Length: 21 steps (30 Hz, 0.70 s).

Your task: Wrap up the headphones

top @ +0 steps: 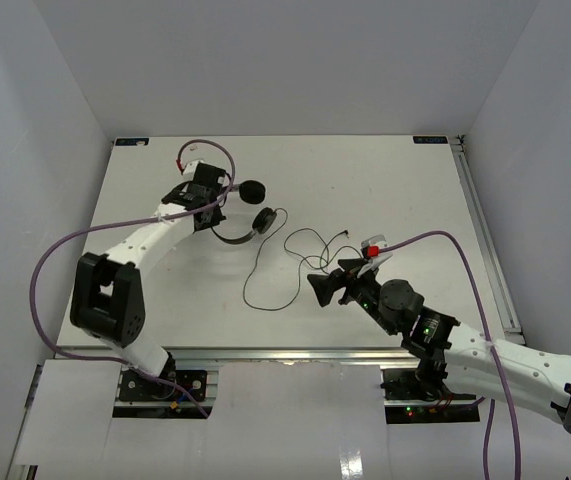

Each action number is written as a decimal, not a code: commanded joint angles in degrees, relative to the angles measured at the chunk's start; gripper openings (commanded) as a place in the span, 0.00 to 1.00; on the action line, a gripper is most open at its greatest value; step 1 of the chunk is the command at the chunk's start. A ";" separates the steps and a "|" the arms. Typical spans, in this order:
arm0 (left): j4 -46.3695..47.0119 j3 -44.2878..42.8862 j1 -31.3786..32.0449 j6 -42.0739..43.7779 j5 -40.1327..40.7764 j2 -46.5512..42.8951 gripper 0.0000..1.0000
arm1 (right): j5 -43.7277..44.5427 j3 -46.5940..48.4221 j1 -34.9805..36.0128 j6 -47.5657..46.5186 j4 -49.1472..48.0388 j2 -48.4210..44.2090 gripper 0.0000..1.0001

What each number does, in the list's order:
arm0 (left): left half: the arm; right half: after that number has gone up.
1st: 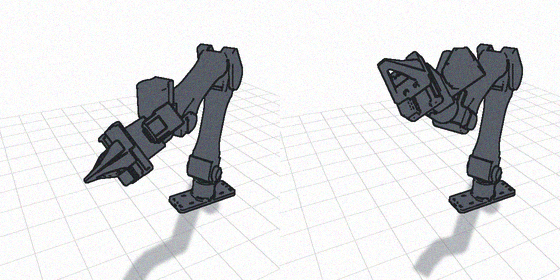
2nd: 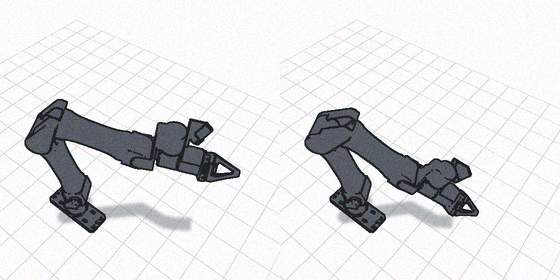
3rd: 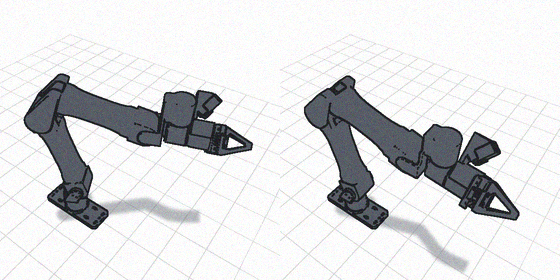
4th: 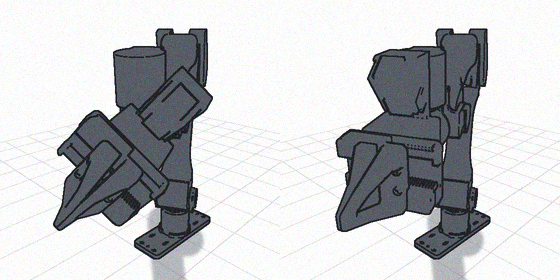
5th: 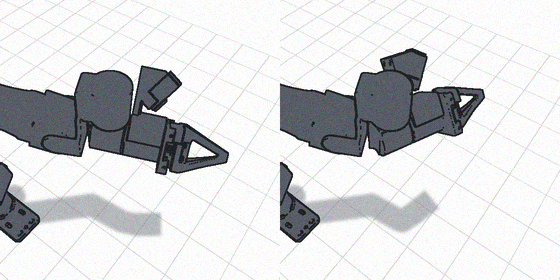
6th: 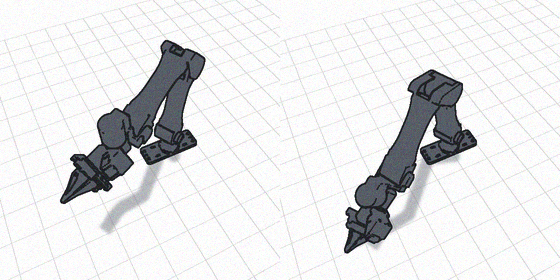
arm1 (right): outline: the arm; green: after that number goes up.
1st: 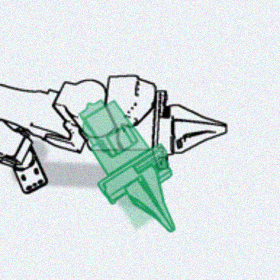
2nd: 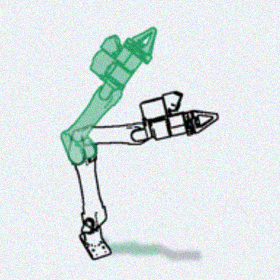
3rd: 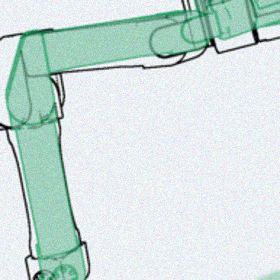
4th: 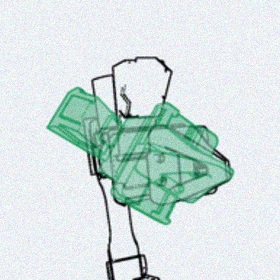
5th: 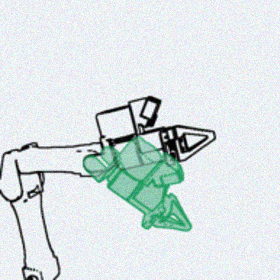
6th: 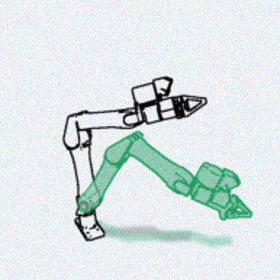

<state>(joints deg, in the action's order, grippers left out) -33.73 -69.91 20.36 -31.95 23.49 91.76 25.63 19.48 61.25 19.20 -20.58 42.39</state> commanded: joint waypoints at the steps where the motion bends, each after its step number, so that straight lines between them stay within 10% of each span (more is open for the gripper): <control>1: 0.56 0.54 0.02 5.85 -6.87 -11.35 0.00 | -6.77 -1.52 0.18 -5.50 -9.04 -0.49 1.00; 21: -4.99 -5.75 0.47 2.29 -35.57 -32.55 0.00 | -18.85 -3.38 0.18 -18.85 -41.31 14.03 0.96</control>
<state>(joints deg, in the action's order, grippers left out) -38.67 -71.97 20.53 -26.65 -3.62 62.95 8.74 14.63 61.23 5.13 -48.86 53.79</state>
